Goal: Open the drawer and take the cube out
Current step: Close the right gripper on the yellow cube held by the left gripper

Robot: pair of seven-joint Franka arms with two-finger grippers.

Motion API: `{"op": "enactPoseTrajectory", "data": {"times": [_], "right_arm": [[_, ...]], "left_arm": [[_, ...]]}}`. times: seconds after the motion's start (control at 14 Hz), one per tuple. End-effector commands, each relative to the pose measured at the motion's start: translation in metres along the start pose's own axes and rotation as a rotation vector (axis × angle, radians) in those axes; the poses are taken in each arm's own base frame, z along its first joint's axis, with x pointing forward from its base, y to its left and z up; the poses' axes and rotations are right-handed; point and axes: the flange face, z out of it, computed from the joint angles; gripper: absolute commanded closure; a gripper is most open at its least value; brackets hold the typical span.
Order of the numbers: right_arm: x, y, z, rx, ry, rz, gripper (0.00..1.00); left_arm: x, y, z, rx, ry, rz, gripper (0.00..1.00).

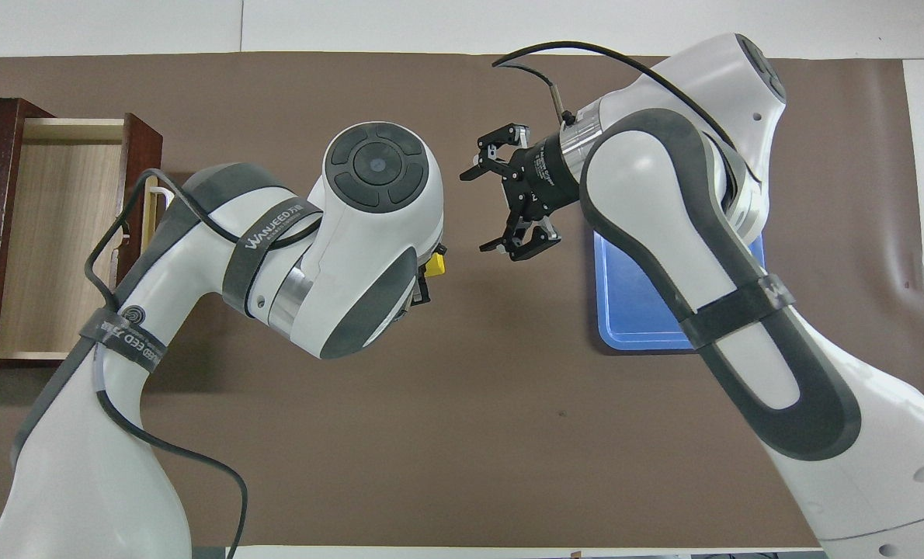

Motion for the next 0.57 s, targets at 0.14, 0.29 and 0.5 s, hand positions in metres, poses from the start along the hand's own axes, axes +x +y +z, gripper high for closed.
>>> {"op": "enactPoseTrajectory", "data": {"times": [0.14, 0.29, 0.5], "right_arm": [[0.016, 0.015, 0.014, -0.005, -0.052, 0.003, 0.0], [0.003, 0.022, 0.032, -0.025, -0.05, 0.0, 0.0], [0.0, 0.025, 0.038, -0.036, -0.046, 0.035, 0.0]], "left_arm": [[-0.002, 0.003, -0.004, 0.005, 0.004, -0.022, 1.0], [-0.002, 0.003, -0.004, 0.006, 0.006, -0.025, 1.0], [-0.001, 0.004, -0.003, 0.005, 0.004, -0.032, 1.0]]}}
